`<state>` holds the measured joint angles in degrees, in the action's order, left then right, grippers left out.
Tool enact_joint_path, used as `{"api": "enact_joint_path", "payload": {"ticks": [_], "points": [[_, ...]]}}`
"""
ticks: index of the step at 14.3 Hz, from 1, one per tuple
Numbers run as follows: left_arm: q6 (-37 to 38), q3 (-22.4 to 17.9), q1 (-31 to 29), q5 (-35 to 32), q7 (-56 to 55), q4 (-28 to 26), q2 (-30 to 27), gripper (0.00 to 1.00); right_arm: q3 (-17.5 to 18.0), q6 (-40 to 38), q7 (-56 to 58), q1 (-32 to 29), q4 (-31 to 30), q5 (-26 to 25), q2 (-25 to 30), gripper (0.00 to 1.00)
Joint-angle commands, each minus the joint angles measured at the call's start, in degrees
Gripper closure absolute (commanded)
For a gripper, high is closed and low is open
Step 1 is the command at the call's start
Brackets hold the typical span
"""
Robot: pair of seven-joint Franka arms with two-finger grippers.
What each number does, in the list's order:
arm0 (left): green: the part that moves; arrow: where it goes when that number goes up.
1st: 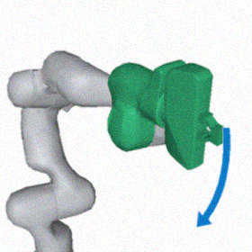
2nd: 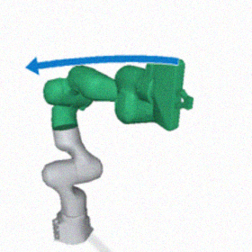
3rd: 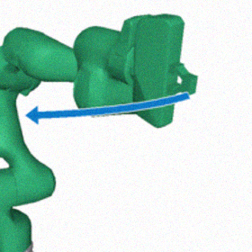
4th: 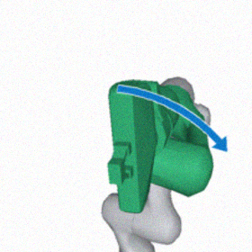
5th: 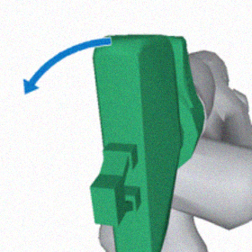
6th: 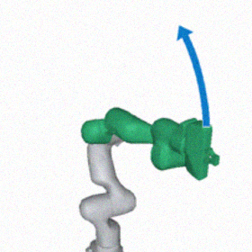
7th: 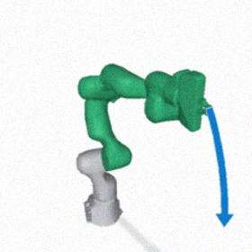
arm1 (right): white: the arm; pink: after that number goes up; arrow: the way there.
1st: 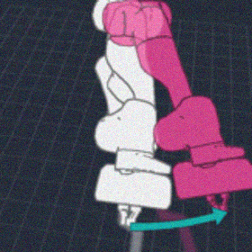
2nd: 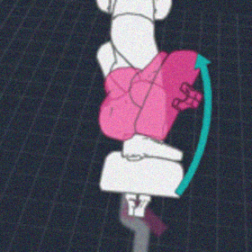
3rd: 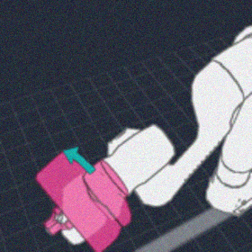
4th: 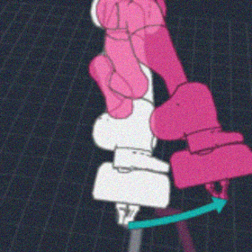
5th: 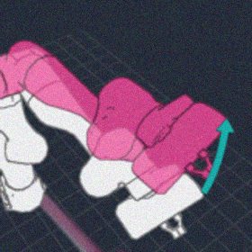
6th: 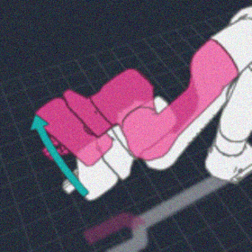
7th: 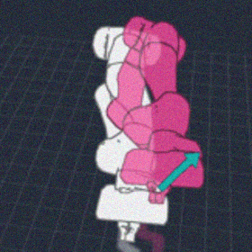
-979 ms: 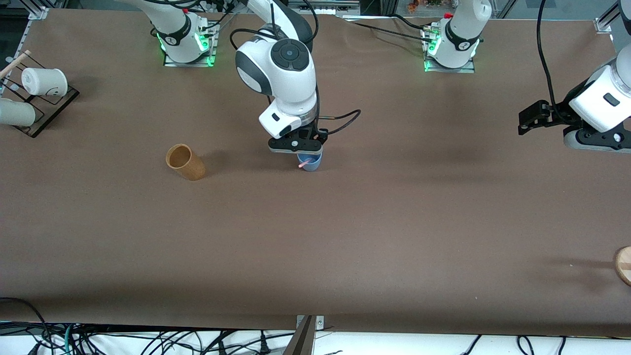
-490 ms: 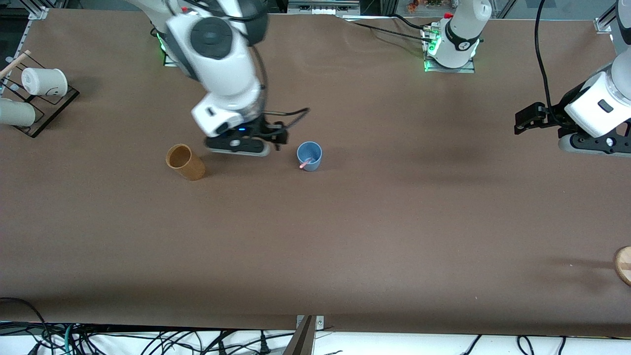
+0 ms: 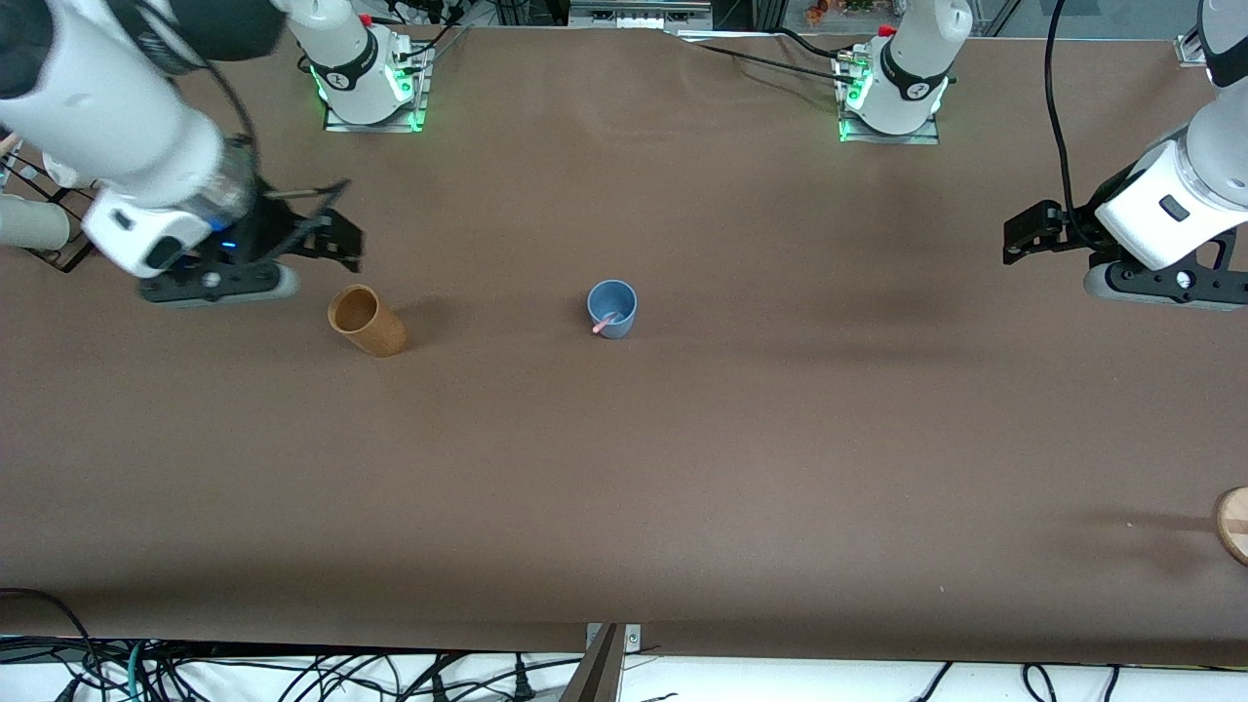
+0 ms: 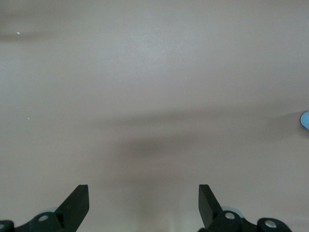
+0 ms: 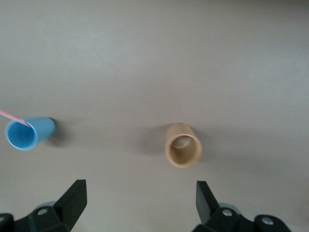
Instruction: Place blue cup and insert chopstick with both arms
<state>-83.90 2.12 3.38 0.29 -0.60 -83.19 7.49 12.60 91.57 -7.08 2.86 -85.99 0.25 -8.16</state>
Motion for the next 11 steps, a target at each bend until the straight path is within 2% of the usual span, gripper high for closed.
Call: {"api": "enact_joint_path", "payload": {"ticks": [1, 4, 11], "points": [[0.8, -0.1, -0.1, 0.5, 0.1, 0.6, 0.2, 0.0, 0.7, -2.0, 10.0, -5.3, -2.4, 0.8, 3.7, 0.0], [0.8, -0.1, -0.2, 0.5, 0.1, 0.6, 0.2, 0.0, -0.8, -2.1, 11.1, -6.2, -5.2, 0.5, 6.7, 0.0], [0.8, -0.2, -0.4, 0.9, 0.2, 0.6, 0.2, 0.0, -1.4, -2.2, 10.5, -6.2, -5.5, 0.1, 7.3, 0.0]]}}
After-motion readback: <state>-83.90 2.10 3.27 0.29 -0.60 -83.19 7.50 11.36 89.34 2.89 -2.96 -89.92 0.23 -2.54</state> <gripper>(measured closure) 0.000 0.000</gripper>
